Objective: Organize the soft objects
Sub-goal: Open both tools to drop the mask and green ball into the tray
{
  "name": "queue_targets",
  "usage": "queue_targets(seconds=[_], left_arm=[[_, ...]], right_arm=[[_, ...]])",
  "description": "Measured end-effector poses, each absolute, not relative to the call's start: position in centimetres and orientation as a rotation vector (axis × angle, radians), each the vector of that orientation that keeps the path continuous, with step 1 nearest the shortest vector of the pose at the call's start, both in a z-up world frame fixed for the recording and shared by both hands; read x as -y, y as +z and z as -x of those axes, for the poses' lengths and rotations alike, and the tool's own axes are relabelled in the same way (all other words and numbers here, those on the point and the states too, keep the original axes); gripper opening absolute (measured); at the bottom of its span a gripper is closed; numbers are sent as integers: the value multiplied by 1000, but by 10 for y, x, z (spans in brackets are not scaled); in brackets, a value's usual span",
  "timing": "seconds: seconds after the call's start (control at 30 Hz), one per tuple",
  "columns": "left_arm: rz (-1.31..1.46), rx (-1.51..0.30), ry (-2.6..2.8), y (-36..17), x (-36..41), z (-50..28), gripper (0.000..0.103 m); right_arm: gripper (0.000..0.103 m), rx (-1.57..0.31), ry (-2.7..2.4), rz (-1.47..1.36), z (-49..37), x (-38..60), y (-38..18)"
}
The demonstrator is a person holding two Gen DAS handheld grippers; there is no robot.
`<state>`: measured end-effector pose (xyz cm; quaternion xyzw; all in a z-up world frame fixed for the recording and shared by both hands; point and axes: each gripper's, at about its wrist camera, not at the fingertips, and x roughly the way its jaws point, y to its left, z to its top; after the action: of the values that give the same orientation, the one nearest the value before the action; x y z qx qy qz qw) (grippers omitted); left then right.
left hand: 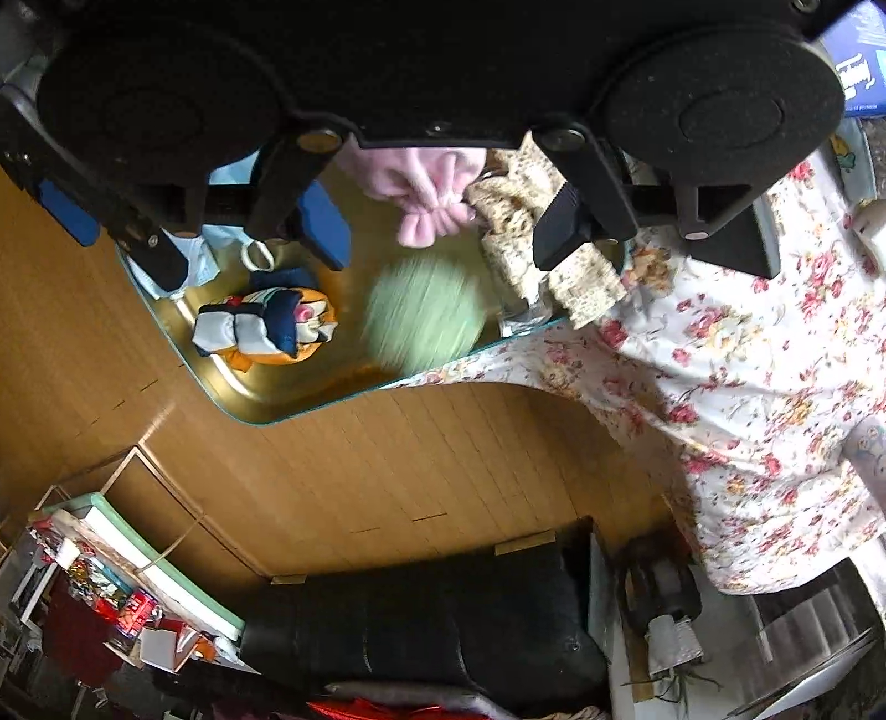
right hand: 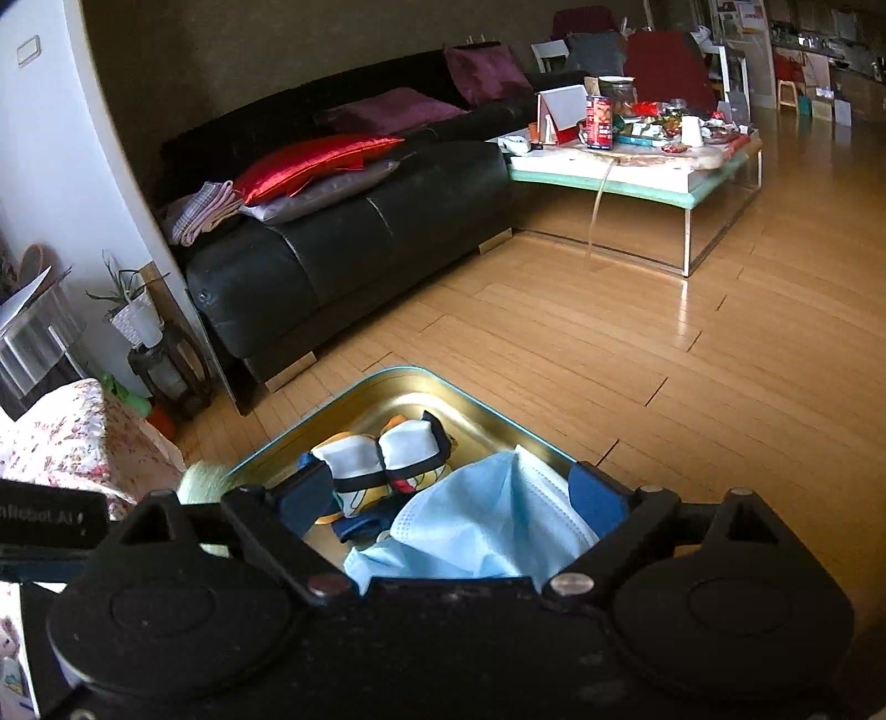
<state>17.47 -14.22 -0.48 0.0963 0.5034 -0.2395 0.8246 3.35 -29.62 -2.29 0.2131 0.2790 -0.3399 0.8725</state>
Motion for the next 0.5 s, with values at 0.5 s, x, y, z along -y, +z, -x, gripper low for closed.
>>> queue_targets(seconds=[0.5], left_arm=[[-120,-1020,-368,30,32,-149,79]], right_arm=[[96,-559,-621,-295,-38,261,-19]])
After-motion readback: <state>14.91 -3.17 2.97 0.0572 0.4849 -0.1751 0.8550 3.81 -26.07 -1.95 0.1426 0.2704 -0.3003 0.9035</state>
